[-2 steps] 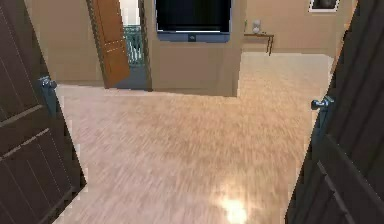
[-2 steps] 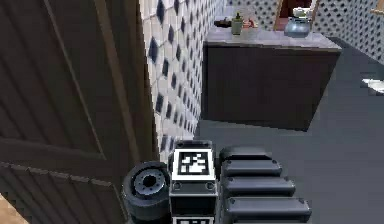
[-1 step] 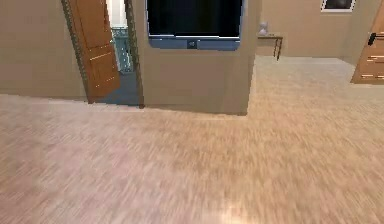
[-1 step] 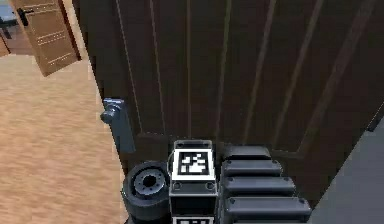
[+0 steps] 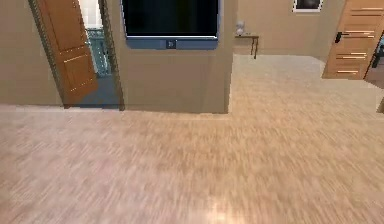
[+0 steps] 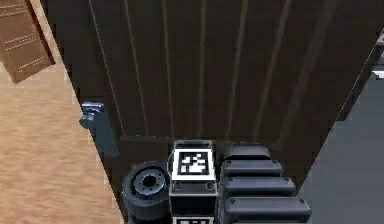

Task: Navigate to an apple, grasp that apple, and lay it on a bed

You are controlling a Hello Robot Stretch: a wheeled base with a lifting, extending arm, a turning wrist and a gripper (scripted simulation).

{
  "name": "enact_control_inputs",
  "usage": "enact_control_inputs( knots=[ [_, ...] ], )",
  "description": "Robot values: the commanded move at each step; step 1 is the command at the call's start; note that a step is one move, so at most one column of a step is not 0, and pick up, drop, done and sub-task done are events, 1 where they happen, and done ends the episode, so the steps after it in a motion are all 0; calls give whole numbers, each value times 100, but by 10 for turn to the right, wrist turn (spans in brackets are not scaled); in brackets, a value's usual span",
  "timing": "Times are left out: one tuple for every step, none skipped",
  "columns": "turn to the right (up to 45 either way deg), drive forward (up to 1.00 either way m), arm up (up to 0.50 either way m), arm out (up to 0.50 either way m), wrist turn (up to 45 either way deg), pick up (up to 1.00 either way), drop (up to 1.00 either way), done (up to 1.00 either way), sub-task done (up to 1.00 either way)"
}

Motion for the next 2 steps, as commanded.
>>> enact_control_inputs(
  knots=[
    [0,65,0,0,0,0,0,0,0],
    [420,0,0,0,0,0,0,0,0]
  ],
)
